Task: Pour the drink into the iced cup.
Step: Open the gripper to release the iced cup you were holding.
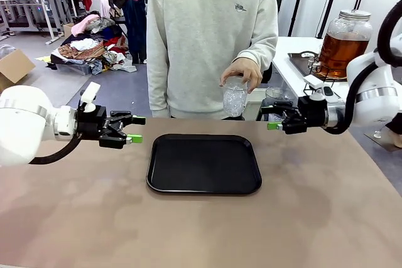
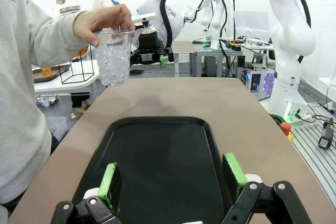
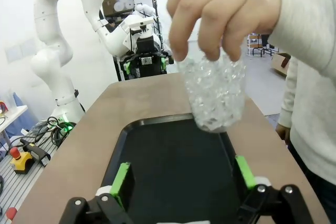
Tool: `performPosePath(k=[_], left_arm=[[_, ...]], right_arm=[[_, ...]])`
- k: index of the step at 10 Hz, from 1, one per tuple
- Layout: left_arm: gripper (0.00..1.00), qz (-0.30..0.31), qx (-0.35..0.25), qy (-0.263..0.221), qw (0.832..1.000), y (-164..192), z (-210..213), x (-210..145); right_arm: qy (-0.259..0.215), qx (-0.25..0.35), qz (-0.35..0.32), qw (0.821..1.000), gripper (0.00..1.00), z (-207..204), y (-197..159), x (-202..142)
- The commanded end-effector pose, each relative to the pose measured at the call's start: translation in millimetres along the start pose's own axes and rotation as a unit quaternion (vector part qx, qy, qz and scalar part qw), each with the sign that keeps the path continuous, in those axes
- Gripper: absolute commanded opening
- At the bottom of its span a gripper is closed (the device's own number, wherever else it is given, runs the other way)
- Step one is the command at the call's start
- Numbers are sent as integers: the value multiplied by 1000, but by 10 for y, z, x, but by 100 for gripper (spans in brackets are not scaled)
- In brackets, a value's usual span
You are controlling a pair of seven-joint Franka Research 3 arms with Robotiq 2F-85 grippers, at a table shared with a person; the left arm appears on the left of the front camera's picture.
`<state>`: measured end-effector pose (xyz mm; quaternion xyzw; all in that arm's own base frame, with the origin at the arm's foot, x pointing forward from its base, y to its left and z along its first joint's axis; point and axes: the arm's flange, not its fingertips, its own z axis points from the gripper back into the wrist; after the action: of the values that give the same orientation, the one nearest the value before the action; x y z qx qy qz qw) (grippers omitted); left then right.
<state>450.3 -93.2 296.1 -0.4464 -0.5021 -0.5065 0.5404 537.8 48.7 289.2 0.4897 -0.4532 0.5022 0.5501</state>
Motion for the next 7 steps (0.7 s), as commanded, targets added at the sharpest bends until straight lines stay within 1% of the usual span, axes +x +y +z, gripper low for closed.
performPosePath(k=[1, 3, 4, 7], left_arm=[[100, -3, 0, -1, 1000, -5, 5, 12], [100, -3, 0, -1, 1000, -5, 5, 12], [100, -3, 0, -1, 1000, -5, 5, 12], [100, -3, 0, -1, 1000, -5, 5, 12]], right_arm=[[-5, 0, 20, 1000, 100, 47, 180, 3], [-10, 8, 22, 1000, 100, 46, 239, -31], [-5, -2, 9, 1000, 100, 47, 108, -56], [-5, -2, 9, 1000, 100, 47, 108, -56]])
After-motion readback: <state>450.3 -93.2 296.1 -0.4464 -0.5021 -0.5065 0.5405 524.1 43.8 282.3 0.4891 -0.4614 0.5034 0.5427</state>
